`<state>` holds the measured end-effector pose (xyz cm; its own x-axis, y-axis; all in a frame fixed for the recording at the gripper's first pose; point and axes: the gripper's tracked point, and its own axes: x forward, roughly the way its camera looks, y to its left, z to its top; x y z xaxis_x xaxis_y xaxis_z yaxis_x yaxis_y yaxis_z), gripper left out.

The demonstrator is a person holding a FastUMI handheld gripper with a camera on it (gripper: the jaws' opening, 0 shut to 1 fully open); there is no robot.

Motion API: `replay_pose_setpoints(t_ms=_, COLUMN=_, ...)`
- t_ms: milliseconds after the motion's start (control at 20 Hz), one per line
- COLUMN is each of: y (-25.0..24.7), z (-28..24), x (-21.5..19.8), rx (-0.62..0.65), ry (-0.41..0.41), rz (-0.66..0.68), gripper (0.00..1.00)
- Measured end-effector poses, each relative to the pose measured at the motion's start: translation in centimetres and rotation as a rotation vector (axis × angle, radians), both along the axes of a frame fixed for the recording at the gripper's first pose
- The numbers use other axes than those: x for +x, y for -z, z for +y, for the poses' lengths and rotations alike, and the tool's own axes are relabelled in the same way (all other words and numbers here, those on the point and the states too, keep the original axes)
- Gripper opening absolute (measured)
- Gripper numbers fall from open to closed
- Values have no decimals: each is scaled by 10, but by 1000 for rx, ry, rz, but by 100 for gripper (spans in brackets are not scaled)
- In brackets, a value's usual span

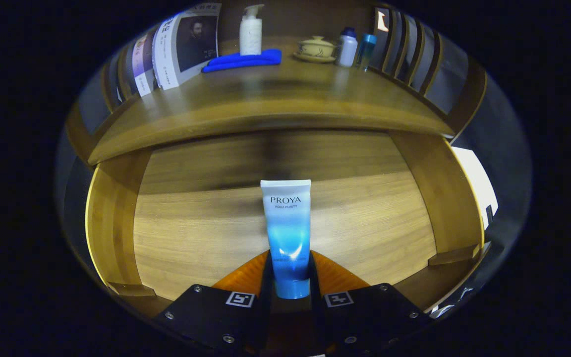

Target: Pull open the drawer, take out the items inside it, and place them on the countertop above the cabinet.

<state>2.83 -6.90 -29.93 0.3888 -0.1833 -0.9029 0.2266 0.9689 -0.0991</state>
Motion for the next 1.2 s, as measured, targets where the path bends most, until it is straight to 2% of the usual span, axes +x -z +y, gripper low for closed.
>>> replay_pose_setpoints(t_ms=250, y=-22, z=0, x=-13, rx=-63, ry=-62, rz=-45, gripper=37)
replay_pose_setpoints(t_ms=600, y=-68, z=-22, x=-9, rx=-134, ry=-47, rz=-143, gripper=37)
replay_pose_setpoints(t_ms=950, y=-93, z=-44, x=24, rx=-135, ry=6, rz=-214, gripper=37)
replay_pose_setpoints(t_ms=1200, y=-104, z=-50, x=65, rx=-133, ry=-21, rz=-288, gripper=37)
